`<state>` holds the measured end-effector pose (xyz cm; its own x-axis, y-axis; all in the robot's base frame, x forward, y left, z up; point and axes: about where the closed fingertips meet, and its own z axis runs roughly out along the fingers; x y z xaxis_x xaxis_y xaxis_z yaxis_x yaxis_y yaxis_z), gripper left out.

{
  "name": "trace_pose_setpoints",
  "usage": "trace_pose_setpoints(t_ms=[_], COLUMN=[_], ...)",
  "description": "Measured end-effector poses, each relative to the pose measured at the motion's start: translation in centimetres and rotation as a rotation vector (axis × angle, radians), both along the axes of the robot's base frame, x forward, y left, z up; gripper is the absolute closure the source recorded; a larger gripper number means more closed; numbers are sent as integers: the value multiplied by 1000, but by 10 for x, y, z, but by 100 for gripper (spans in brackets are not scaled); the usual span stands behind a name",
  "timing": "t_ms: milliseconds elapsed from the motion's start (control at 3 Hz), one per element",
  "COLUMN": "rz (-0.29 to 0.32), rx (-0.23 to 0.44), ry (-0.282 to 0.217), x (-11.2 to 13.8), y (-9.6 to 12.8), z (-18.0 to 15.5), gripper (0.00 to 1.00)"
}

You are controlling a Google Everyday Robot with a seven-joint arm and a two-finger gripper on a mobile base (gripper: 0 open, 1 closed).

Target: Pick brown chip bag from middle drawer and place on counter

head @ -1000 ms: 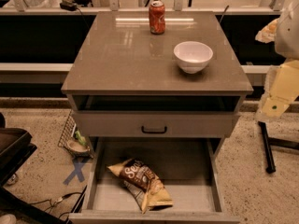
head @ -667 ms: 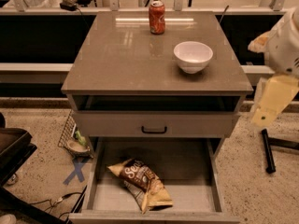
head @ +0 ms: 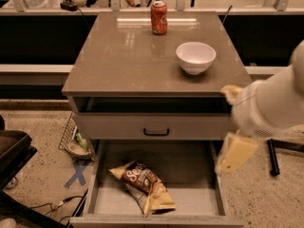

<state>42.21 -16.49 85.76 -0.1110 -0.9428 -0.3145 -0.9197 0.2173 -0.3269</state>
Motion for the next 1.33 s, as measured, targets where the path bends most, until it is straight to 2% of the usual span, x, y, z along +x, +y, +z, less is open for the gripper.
trace_pose_setpoints(t_ms=[333, 667, 1000, 1333], rz=[-1, -1, -5, 1], rx=[11, 11, -22, -50], ry=[-2, -3, 31, 97], x=[-5, -4, -3, -5], y=[25, 27, 40, 70], z=[-39, -48, -65, -122], gripper=[0, 0, 0, 0])
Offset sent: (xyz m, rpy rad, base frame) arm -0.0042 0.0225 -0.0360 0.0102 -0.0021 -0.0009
